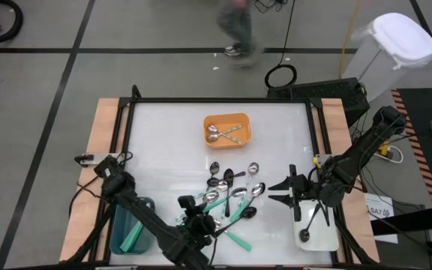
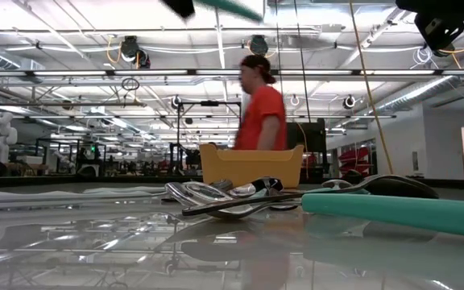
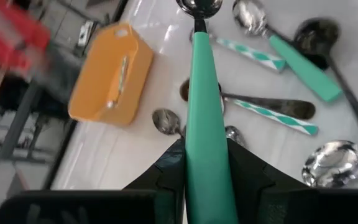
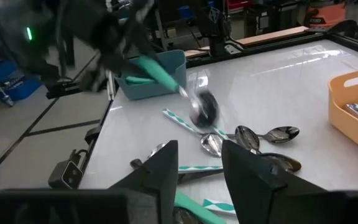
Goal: Sort silverware by color (type)
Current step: Put the green spoon into the blue bin
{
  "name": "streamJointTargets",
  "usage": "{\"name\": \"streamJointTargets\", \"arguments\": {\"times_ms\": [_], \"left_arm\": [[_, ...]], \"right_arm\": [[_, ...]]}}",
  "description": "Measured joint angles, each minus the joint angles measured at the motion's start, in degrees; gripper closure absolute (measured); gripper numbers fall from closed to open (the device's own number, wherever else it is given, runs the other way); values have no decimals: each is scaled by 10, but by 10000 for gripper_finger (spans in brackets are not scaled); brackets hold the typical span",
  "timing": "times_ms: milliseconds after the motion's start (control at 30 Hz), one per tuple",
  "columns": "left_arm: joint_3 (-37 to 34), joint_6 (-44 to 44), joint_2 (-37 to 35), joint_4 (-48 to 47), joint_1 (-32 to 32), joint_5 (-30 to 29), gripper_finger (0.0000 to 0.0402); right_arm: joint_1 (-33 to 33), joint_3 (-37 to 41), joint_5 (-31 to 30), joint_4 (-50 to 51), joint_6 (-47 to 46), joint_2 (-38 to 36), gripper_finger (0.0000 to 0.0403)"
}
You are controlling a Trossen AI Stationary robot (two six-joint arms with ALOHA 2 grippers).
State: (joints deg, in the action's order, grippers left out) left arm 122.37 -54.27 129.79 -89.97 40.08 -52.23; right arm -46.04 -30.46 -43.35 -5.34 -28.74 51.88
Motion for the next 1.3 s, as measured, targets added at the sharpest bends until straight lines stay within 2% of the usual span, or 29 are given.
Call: {"name": "streamJointTargets", "arguments": {"times_ms": [200, 367, 567, 933, 1000, 1100, 1200, 1300], "left_arm": [[-3, 43, -90, -1, 19, -46, 322], [-3, 35, -145, -1, 43, -42, 322], [-3, 10, -152, -1, 90, 1, 322], [-14, -110, -183, 1, 215, -3, 322], [-44, -142, -201, 0, 228, -3, 322], [-132, -219, -247, 0, 242, 19, 322], [-246, -329, -307, -1, 254, 67, 322], [-341, -462, -357, -2, 283, 82, 322]], "right_arm": [[0, 0, 1, 0, -7, 0, 282], [-8, 0, 4, 0, -15, 0, 282], [-16, 0, 4, 0, -11, 0, 282], [-16, 0, 1, -8, 4, 0, 282], [-13, 0, 1, -17, 17, 0, 282], [-8, 0, 0, -40, 38, 0, 282], [-4, 0, 1, -56, 54, 0, 282], [-4, 0, 1, -59, 62, 0, 282]]}}
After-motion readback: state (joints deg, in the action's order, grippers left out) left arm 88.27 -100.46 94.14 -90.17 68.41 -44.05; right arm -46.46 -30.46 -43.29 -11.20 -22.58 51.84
